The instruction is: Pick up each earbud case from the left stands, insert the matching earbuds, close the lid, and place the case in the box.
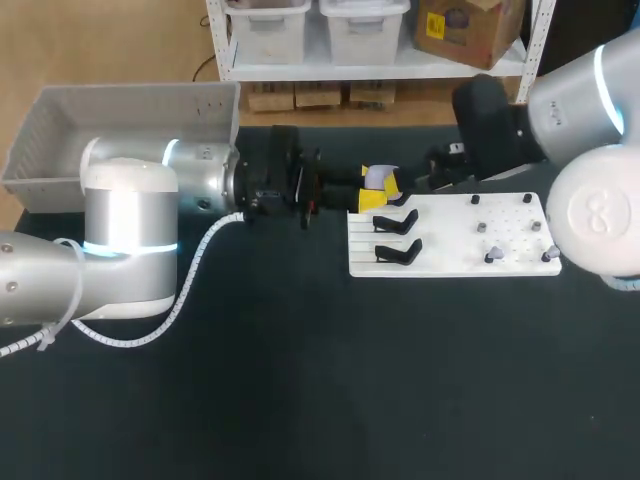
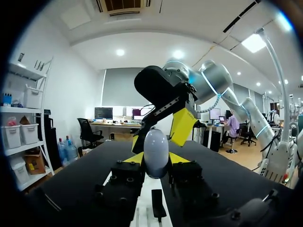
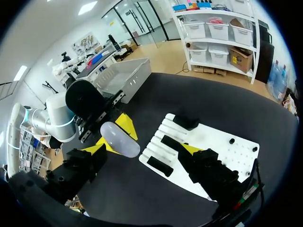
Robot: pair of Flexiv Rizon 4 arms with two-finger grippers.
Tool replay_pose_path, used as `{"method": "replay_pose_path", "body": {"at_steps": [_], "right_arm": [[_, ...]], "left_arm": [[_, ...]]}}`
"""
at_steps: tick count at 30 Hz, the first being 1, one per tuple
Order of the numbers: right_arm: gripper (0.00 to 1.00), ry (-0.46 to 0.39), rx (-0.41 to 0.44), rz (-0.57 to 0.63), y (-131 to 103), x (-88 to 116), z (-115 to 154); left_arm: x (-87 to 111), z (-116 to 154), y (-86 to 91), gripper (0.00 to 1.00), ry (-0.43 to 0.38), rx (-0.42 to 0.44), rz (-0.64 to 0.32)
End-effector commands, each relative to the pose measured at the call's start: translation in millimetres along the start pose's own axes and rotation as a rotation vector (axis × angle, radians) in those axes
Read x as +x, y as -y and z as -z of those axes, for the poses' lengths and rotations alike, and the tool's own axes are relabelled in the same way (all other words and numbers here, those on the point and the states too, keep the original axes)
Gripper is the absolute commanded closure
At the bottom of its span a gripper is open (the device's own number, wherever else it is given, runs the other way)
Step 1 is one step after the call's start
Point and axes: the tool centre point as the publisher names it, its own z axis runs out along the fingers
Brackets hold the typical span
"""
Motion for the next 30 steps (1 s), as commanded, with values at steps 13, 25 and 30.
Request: {"method": "replay_pose_path", "body": {"at_steps": [13,25,30], "right_arm": [[0.0,0.015,0.025,0.018,5.7,-19.4,7.4],[0.0,-0.044,0.31,0.054,16.0,-11.2,44.9],[0.0,-0.073,0.343,0.027,21.2,2.7,55.0]], "left_arm": [[0.9,0.3,0.3,1.0,0.003,-0.002,-0.003],[2.5,-1.2,1.0,1.0,-0.001,0.0,-0.011],[2.8,-5.0,3.8,1.0,0.004,0.01,-0.048]]}}
